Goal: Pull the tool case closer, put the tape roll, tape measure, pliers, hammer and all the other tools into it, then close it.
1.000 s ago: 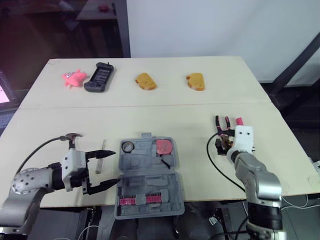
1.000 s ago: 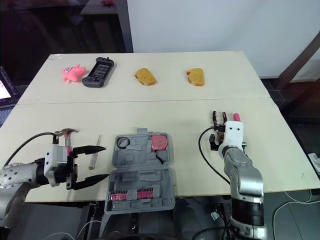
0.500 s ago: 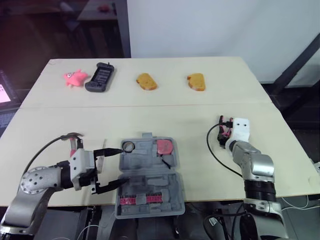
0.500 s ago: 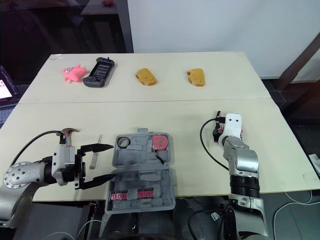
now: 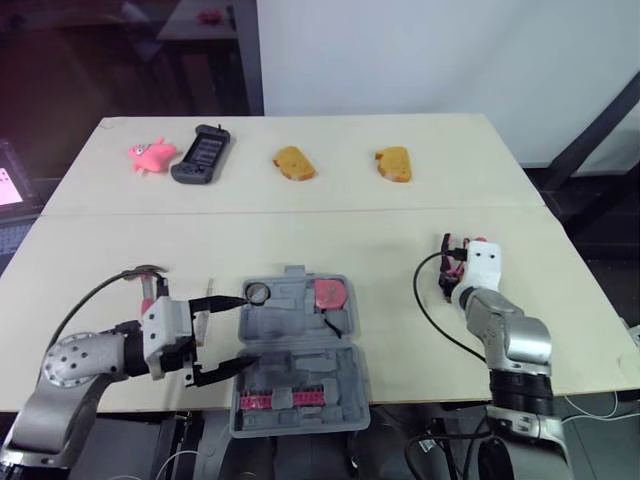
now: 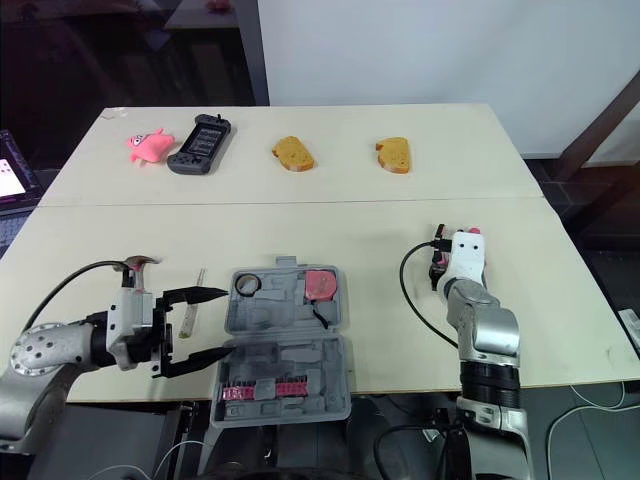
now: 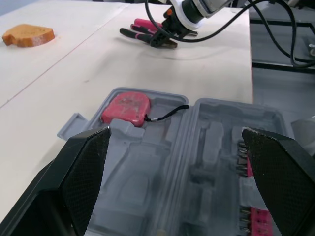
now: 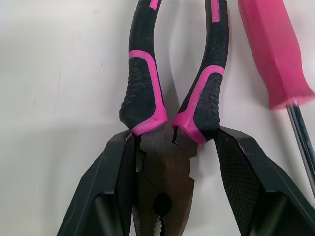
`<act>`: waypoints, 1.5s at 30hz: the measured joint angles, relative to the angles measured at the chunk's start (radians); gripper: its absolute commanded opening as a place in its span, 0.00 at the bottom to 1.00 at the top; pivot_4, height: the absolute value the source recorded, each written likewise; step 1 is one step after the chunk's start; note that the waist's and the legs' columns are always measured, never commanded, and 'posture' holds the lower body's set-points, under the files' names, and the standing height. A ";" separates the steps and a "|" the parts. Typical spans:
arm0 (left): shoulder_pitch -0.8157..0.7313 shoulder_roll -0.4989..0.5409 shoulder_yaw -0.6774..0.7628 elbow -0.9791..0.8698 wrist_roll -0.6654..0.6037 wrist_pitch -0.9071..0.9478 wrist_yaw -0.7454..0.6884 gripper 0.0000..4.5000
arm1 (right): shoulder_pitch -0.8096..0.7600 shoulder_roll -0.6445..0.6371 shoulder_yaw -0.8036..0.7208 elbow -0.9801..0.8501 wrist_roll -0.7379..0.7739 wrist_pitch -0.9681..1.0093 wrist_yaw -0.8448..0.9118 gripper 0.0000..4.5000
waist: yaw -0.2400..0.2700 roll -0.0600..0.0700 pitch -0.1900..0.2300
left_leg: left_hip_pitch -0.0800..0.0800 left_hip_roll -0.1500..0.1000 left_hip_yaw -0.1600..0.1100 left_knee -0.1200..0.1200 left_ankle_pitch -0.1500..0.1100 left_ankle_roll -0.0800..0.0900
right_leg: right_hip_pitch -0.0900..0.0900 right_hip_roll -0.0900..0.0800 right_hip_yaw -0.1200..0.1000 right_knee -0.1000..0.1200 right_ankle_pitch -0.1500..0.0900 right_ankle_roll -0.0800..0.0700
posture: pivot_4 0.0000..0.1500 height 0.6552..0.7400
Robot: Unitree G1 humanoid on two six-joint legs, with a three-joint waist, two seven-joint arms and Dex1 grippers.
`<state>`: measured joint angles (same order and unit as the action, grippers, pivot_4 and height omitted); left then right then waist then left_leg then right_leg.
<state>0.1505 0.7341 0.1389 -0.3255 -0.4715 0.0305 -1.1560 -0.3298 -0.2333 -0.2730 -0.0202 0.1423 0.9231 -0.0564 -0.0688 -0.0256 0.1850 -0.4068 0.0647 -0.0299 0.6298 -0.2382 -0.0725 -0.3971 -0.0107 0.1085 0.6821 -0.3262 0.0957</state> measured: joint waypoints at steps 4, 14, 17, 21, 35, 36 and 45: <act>-0.006 0.000 -0.002 0.011 0.003 0.000 -0.003 1.00 | 0.021 0.001 0.012 -0.047 -0.001 0.041 0.004 0.44 | -0.001 0.000 0.000 | 0.000 0.000 0.000 0.000 0.000 0.000 | 0.000 0.000 0.000 0.000 0.000 0.000 | 1.00 1.00; -0.008 0.000 -0.003 0.030 0.004 -0.001 -0.005 1.00 | 0.055 0.016 0.047 -0.105 -0.011 0.069 0.009 0.44 | -0.001 -0.002 -0.001 | 0.000 0.000 0.000 0.000 0.000 0.000 | 0.000 0.000 0.000 0.000 0.000 0.000 | 1.00 1.00; -0.008 0.001 -0.003 0.030 0.004 -0.001 -0.006 1.00 | 0.072 0.001 0.078 -0.121 -0.012 0.054 0.043 0.44 | -0.003 -0.002 -0.001 | 0.000 0.000 0.000 -0.001 0.000 0.000 | 0.000 0.000 0.000 0.000 0.000 0.000 | 1.00 1.00; -0.008 0.007 0.003 0.040 0.003 -0.001 -0.007 1.00 | 0.131 -0.070 0.156 -0.204 0.015 0.046 0.169 0.44 | -0.002 0.001 0.000 | -0.001 0.001 0.000 -0.002 0.000 0.000 | -0.002 0.001 0.000 0.000 0.000 0.000 | 1.00 1.00; -0.023 0.077 0.120 0.167 0.002 -0.023 -0.043 1.00 | -0.055 -0.617 0.384 -0.692 0.308 0.082 0.833 0.44 | 0.000 0.009 0.009 | -0.002 0.001 0.000 -0.001 0.000 0.000 | -0.004 0.000 -0.001 0.000 0.000 0.000 | 1.00 1.00; -0.017 0.078 0.122 0.169 0.002 -0.024 -0.047 1.00 | -0.096 -0.622 0.422 -0.692 0.313 0.087 0.852 0.44 | 0.000 0.009 0.009 | -0.002 0.001 0.000 -0.001 0.000 0.000 | -0.004 0.000 -0.001 0.000 0.000 0.000 | 1.00 1.00; 0.033 0.076 0.126 0.129 0.002 -0.022 -0.036 1.00 | -0.127 -0.570 0.607 -0.584 0.233 0.059 0.814 0.44 | 0.002 0.005 0.009 | -0.004 0.000 0.000 0.000 0.000 0.000 | -0.005 0.000 -0.001 0.000 0.000 0.000 | 1.00 1.00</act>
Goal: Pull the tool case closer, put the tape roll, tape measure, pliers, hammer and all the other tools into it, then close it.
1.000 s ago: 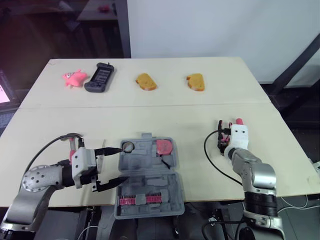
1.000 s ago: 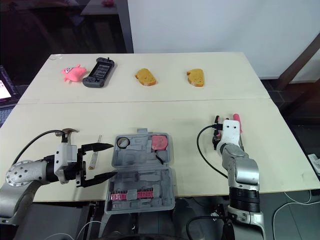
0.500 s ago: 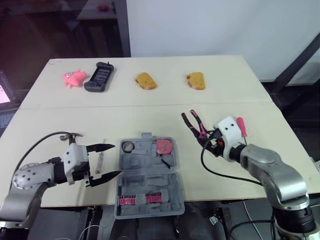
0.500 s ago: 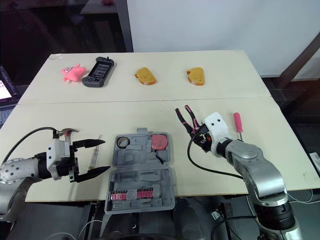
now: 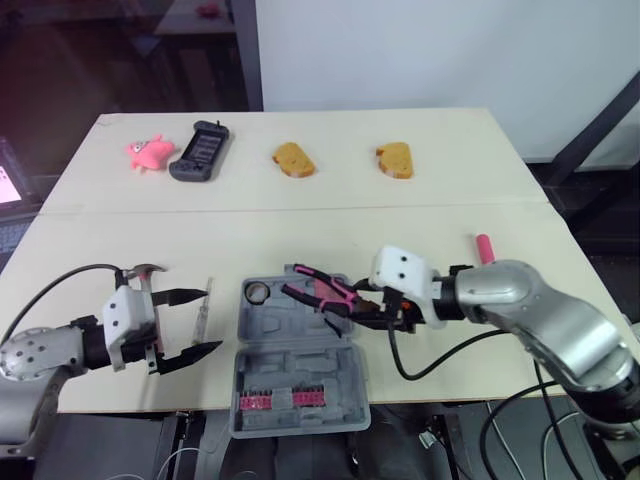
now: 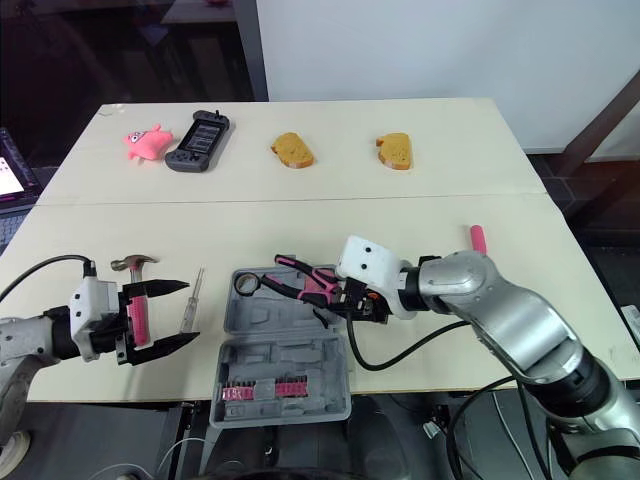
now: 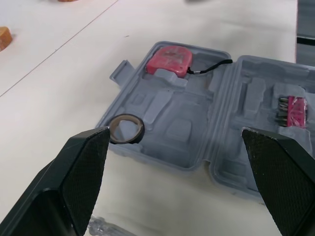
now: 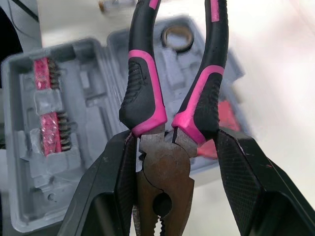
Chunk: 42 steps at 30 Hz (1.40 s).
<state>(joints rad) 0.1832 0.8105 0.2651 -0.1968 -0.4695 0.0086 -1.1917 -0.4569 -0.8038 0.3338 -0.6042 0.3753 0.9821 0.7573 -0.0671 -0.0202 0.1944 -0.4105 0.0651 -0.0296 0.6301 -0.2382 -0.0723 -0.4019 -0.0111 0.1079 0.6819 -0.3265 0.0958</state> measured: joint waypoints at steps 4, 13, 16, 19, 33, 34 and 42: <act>0.017 -0.005 0.004 -0.021 -0.001 0.005 0.009 1.00 | 0.085 0.001 -0.026 0.157 -0.085 -0.066 -0.082 0.44 | 0.004 0.000 0.000 | 0.000 0.000 0.001 0.001 0.000 0.000 | 0.000 0.000 0.001 0.000 0.000 0.000 | 1.00 1.00; 0.015 -0.006 0.008 -0.023 -0.002 0.005 0.018 1.00 | 0.204 0.136 -0.139 0.371 -0.169 -0.119 -0.242 0.44 | -0.002 0.000 0.000 | 0.001 0.000 0.000 0.000 0.000 0.000 | 0.000 0.001 0.001 0.000 0.000 0.000 | 1.00 1.00; 0.001 -0.006 0.006 -0.023 -0.001 0.007 0.018 1.00 | 0.208 0.219 -0.154 0.404 -0.187 -0.138 -0.286 0.44 | -0.005 -0.002 -0.001 | 0.002 0.001 0.000 0.000 0.000 0.000 | 0.000 0.001 0.001 0.001 0.001 0.000 | 1.00 1.00; -0.001 -0.006 0.006 -0.023 -0.001 0.007 0.017 1.00 | 0.208 0.252 -0.157 0.422 -0.207 -0.156 -0.312 0.44 | -0.005 -0.003 -0.001 | 0.003 0.001 0.000 0.001 0.000 0.000 | 0.003 0.001 0.001 0.001 0.001 0.000 | 1.00 1.00; -0.017 -0.005 0.002 -0.023 -0.002 0.010 0.010 1.00 | 0.272 0.272 -0.235 0.333 -0.196 -0.034 -0.331 0.99 | -0.001 -0.006 -0.004 | 0.003 0.000 -0.001 0.000 0.000 0.000 | 0.004 0.001 0.000 0.001 0.000 0.000 | 1.00 1.00; -0.020 -0.006 0.002 -0.023 -0.002 0.010 0.010 1.00 | 0.279 0.274 -0.238 0.325 -0.196 -0.027 -0.336 0.99 | -0.001 -0.006 -0.004 | 0.003 0.000 -0.001 0.000 0.000 0.000 | 0.004 0.001 0.000 0.001 0.000 0.000 | 1.00 1.00; -0.036 -0.006 -0.005 -0.020 -0.001 0.011 0.002 1.00 | 0.271 0.317 -0.238 0.343 -0.201 -0.041 -0.356 0.61 | -0.004 -0.006 -0.004 | 0.004 0.000 0.000 0.000 0.000 0.000 | 0.004 0.001 0.000 0.001 0.000 0.000 | 1.00 1.00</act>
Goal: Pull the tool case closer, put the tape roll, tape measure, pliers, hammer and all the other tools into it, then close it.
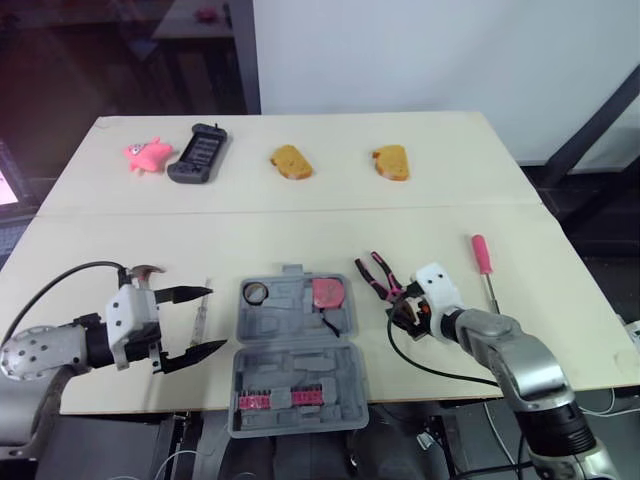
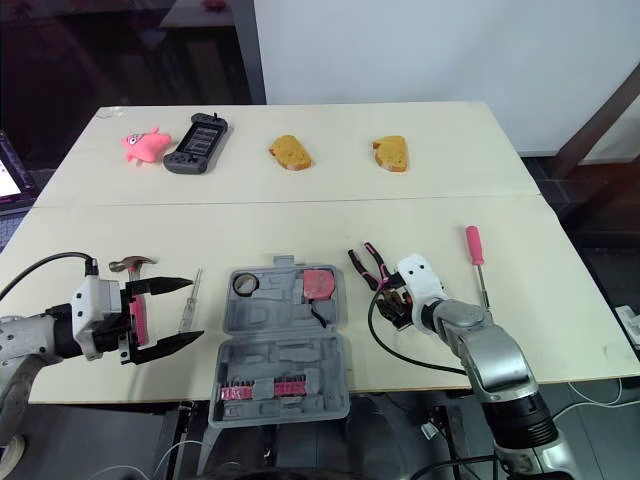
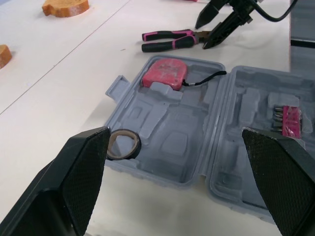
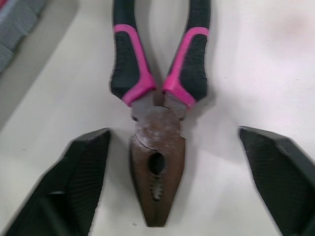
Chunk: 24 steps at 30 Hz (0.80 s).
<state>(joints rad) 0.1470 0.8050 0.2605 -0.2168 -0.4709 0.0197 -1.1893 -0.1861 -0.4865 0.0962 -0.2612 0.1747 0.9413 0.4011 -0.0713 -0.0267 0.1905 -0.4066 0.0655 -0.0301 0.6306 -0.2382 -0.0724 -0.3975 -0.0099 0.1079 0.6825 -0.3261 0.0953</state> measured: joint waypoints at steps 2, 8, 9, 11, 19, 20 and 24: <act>-0.002 0.000 -0.001 0.001 0.000 0.000 -0.001 1.00 | -0.022 0.011 0.005 0.029 -0.005 -0.016 -0.001 0.40 | -0.001 0.000 0.000 | 0.000 0.000 0.000 0.000 0.000 0.000 | 0.000 0.000 0.000 0.000 0.000 0.000 | 1.00 1.00; -0.001 0.000 -0.001 0.002 0.000 0.000 -0.001 1.00 | -0.030 0.031 0.005 0.050 -0.013 -0.033 -0.008 0.22 | 0.000 -0.002 -0.001 | 0.000 0.000 0.000 0.000 0.000 0.000 | 0.000 0.000 0.000 0.000 0.000 0.000 | 1.00 1.00; -0.001 0.000 -0.001 0.002 0.001 0.000 -0.001 1.00 | -0.028 0.032 0.004 0.049 -0.013 -0.033 -0.009 0.22 | 0.001 -0.002 -0.001 | 0.000 0.000 0.000 0.000 0.000 0.000 | 0.000 0.000 0.000 0.000 0.000 0.000 | 1.00 1.00; 0.001 0.000 -0.001 0.002 0.000 0.001 -0.001 1.00 | -0.020 0.034 -0.004 0.036 -0.011 -0.029 -0.011 0.22 | 0.002 -0.001 -0.001 | 0.000 0.000 0.000 0.000 0.000 0.000 | 0.000 0.000 0.000 0.000 0.000 0.000 | 1.00 1.00; 0.009 0.001 0.000 -0.023 -0.025 0.036 -0.008 1.00 | -0.005 -0.230 -0.075 -0.170 0.080 0.041 0.178 0.22 | 0.008 0.006 0.004 | -0.002 -0.001 0.000 0.001 0.000 0.000 | -0.002 -0.001 0.001 0.000 0.000 0.001 | 1.00 1.00; 0.006 0.001 0.000 -0.023 -0.029 0.039 -0.008 1.00 | -0.028 -0.280 -0.089 -0.205 0.104 0.043 0.223 0.22 | 0.005 0.006 0.004 | -0.002 -0.001 0.000 0.000 0.000 0.000 | -0.002 -0.001 0.000 0.000 0.000 0.000 | 1.00 1.00; -0.021 0.013 0.003 0.020 -0.033 0.033 -0.027 1.00 | -0.188 -0.464 -0.021 -0.310 0.192 0.054 0.438 0.22 | -0.003 0.007 0.004 | 0.000 0.001 0.000 -0.002 0.000 0.000 | -0.002 0.001 0.000 0.001 0.000 0.000 | 1.00 1.00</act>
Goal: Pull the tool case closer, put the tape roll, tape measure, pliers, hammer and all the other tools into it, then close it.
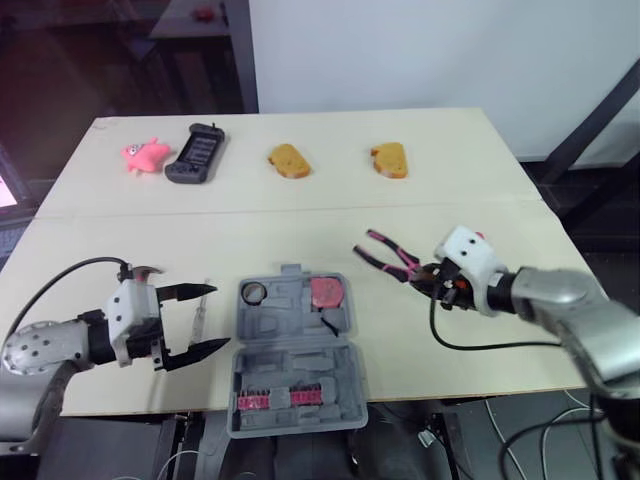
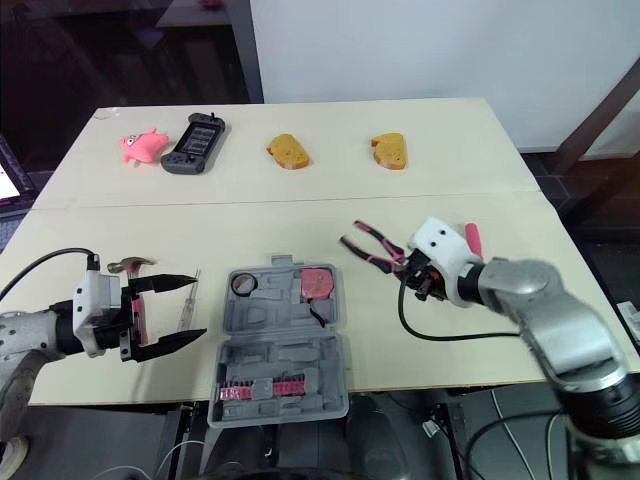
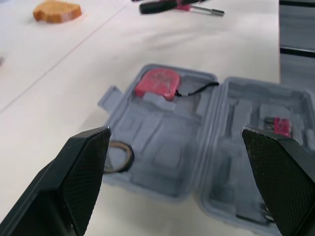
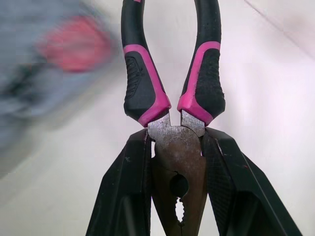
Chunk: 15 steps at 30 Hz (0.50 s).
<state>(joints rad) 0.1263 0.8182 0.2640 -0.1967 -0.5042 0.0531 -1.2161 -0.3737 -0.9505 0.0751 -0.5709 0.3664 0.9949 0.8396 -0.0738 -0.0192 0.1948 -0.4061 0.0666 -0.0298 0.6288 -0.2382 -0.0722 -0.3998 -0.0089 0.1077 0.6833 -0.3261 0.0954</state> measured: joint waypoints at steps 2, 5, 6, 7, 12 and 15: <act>-0.011 0.008 0.010 0.037 0.001 -0.001 -0.008 1.00 | -0.123 -0.045 0.100 -0.019 0.014 0.011 0.095 0.22 | 0.002 0.000 0.000 | -0.002 0.000 0.000 0.000 0.000 0.000 | -0.002 0.000 0.000 0.000 0.000 0.000 | 1.00 1.00; 0.007 0.030 0.038 0.055 0.000 -0.003 -0.025 1.00 | -0.304 -0.047 0.279 -0.015 0.002 0.041 0.183 0.22 | 0.004 0.000 0.000 | -0.005 0.000 0.001 0.001 0.000 0.000 | -0.005 -0.002 0.000 0.000 0.000 0.000 | 1.00 1.00; 0.024 0.040 0.056 0.059 0.000 -0.003 -0.032 1.00 | -0.369 -0.029 0.347 -0.010 -0.015 0.049 0.199 0.22 | 0.003 0.000 0.000 | -0.005 0.000 0.002 0.001 0.000 0.000 | -0.005 -0.002 0.000 0.000 0.000 0.000 | 1.00 1.00; 0.038 0.044 0.077 0.063 -0.001 -0.006 -0.041 1.00 | -0.428 0.004 0.410 0.002 -0.033 0.062 0.208 0.22 | 0.002 0.000 0.000 | -0.005 0.000 0.002 0.001 0.000 0.000 | -0.006 -0.002 0.000 0.000 0.000 0.000 | 1.00 1.00; 0.097 0.047 0.119 0.082 0.001 -0.043 -0.073 1.00 | -0.587 0.165 0.616 0.044 -0.065 0.150 0.210 0.22 | 0.006 0.000 0.000 | -0.006 0.000 0.001 0.000 0.000 0.000 | -0.007 -0.002 0.000 0.000 0.000 0.000 | 1.00 1.00; 0.141 0.044 0.136 0.086 0.002 -0.063 -0.091 1.00 | -0.638 0.261 0.729 0.091 -0.086 0.199 0.190 0.22 | 0.004 0.000 0.000 | -0.006 0.000 0.001 0.001 0.000 0.000 | -0.007 -0.002 -0.001 0.001 0.000 0.000 | 1.00 1.00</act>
<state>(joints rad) 0.2676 0.8619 0.4003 -0.1105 -0.5017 -0.0100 -1.3066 -1.0113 -0.6898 0.8046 -0.4794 0.2807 1.1936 1.0292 -0.0698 -0.0196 0.1949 -0.4121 0.0664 -0.0284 0.6294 -0.2382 -0.0723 -0.4067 -0.0112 0.1072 0.6841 -0.3260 0.0952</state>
